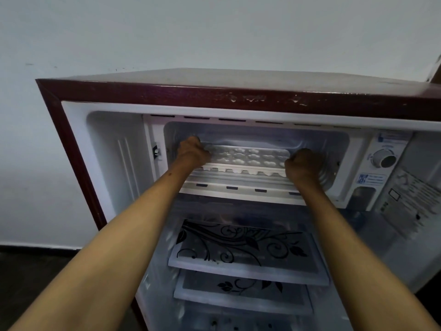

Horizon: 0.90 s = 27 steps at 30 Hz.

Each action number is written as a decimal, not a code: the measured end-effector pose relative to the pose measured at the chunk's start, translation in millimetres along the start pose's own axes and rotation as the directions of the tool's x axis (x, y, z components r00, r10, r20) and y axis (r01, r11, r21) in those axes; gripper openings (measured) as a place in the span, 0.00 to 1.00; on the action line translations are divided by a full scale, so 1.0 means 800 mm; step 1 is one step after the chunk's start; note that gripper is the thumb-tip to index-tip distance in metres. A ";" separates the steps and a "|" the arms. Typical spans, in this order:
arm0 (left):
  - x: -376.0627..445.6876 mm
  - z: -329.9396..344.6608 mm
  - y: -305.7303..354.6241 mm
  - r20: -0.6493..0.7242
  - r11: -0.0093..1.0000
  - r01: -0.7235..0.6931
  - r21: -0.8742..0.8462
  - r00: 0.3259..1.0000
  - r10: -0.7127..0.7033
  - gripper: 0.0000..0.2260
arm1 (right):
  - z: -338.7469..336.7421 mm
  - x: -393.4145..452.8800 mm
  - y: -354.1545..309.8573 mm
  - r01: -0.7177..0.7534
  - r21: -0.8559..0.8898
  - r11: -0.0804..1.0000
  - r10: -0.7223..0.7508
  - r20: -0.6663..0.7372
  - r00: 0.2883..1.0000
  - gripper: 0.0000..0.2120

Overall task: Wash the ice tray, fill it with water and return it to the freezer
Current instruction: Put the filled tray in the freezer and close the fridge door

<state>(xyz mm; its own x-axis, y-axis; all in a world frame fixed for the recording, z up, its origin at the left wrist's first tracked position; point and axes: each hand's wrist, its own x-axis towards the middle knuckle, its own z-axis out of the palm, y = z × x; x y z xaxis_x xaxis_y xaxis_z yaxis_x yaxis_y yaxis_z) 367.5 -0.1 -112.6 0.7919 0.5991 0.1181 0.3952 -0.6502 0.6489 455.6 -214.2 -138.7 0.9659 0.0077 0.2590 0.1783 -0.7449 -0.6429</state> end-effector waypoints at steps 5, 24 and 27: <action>0.000 0.002 0.003 0.002 1.000 0.007 0.019 1.000 -0.007 0.14 | 0.004 0.002 0.003 0.006 -0.010 1.000 -0.006 -0.011 1.000 0.10; -0.260 -0.072 0.070 0.124 0.971 -0.179 0.161 0.979 0.160 0.14 | -0.140 -0.195 -0.066 0.104 0.108 0.989 -0.116 0.107 0.987 0.17; -0.316 -0.080 0.071 0.055 0.967 -0.229 0.113 0.973 0.224 0.14 | -0.163 -0.250 -0.067 0.148 0.131 0.980 -0.161 0.099 0.982 0.19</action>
<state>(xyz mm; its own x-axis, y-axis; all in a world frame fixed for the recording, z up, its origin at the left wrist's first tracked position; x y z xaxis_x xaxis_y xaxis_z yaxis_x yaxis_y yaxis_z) 160.1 -159.1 -57.5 0.8845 0.4121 0.2189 0.2536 -0.8183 0.5159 228.7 -262.9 -62.3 0.9383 0.1940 0.2862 0.3421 -0.6414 -0.6868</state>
